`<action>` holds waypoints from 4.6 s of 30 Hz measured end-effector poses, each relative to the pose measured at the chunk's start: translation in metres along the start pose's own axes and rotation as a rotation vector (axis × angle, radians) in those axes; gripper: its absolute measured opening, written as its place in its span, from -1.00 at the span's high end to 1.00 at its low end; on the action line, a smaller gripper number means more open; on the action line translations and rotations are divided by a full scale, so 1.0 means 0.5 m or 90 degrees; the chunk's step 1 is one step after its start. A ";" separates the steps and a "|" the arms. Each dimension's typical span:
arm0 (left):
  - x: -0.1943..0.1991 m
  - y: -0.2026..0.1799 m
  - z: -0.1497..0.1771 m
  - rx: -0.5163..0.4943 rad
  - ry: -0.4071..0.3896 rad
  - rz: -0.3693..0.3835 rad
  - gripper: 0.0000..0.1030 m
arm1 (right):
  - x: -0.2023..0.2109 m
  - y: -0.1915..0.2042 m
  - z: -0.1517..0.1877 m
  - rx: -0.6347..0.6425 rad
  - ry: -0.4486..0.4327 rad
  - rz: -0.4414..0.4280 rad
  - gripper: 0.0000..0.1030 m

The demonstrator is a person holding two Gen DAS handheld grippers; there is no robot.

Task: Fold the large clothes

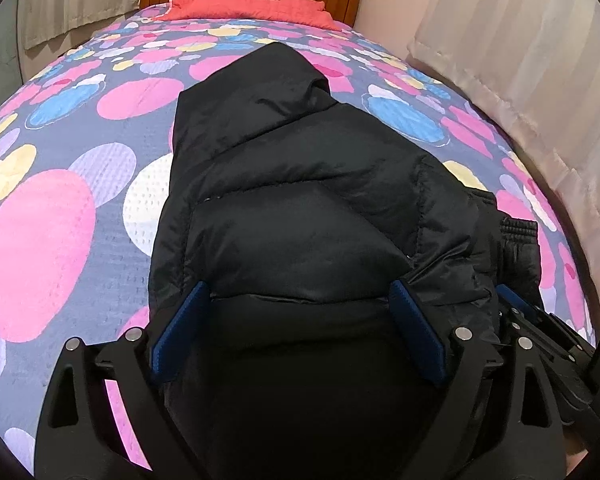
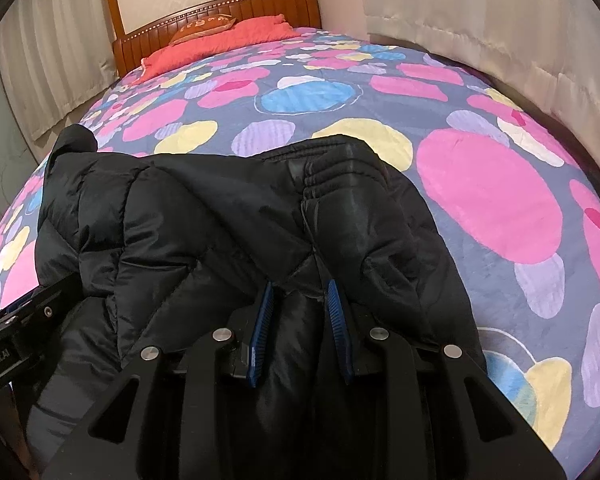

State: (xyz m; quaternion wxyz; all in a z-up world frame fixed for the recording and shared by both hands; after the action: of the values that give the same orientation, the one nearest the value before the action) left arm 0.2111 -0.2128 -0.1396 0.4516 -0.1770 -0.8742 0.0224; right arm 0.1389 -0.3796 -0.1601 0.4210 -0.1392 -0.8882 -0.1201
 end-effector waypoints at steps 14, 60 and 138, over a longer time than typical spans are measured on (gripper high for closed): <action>-0.015 0.003 0.010 -0.005 -0.007 -0.008 -0.77 | -0.007 0.001 0.007 0.001 -0.023 0.007 0.46; 0.121 0.195 0.015 0.271 -0.020 0.071 -0.77 | 0.130 -0.050 -0.048 -0.068 -0.058 -0.054 -0.09; 0.096 0.403 -0.085 0.331 -0.031 0.195 -0.36 | -0.133 0.228 -0.114 -0.277 0.119 -0.515 0.48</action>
State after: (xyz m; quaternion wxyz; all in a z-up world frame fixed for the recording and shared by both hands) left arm 0.2776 -0.0132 -0.1171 0.4518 -0.1843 -0.8130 0.3177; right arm 0.2598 -0.3016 -0.1662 0.3793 0.1449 -0.7837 -0.4700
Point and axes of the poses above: each gripper's, at about its wrist camera, not at the fingertips, and x roughly against the way its jaws point, y to its left, z to its underside, the point moved 5 cm from there along -x, roughly the way its jaws point, and after that the axes turned 1 degree about y, right-handed, at the moved point
